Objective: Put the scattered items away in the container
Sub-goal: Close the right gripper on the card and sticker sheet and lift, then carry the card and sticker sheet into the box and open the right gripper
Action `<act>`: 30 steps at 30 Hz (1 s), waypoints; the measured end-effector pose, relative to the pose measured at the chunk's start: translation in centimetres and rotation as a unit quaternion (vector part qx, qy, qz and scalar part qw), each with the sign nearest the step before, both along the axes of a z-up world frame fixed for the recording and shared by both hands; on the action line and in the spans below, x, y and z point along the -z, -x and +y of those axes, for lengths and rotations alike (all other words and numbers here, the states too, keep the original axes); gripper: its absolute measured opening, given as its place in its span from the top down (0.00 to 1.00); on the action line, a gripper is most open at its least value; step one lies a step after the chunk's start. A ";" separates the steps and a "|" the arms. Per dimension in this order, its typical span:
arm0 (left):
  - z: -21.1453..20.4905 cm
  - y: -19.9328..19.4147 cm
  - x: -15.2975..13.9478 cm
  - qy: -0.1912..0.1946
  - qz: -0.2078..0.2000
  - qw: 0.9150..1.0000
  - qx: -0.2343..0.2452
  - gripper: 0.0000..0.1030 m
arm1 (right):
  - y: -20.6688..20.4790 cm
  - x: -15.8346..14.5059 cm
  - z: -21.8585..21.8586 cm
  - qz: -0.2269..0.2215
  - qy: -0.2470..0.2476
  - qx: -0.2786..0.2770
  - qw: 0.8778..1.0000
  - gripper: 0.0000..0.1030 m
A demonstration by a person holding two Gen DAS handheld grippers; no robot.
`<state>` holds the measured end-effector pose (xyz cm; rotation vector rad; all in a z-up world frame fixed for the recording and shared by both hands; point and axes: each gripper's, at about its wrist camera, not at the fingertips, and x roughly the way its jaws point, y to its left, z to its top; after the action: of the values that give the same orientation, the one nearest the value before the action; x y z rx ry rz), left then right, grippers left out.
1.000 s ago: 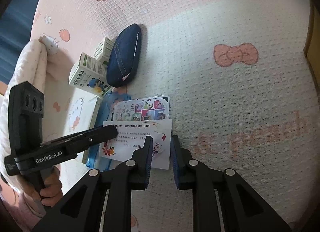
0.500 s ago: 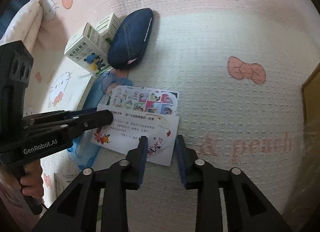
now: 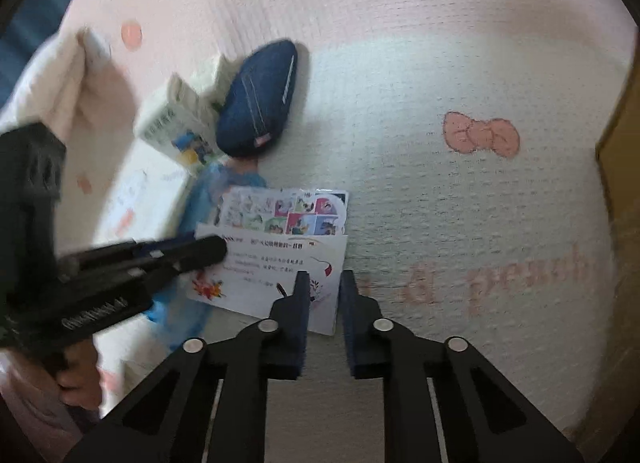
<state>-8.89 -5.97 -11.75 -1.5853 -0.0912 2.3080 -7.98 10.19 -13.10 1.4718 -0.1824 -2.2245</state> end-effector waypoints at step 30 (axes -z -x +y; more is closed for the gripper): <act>13.1 -4.3 -18.0 -0.161 0.118 0.973 0.114 0.83 | -7.5 -21.6 12.2 0.235 -0.040 0.136 0.962 0.91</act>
<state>-4.61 7.09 6.27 -1.0961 -0.2034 2.1527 -0.47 22.44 8.54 0.9579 -0.1468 -2.7608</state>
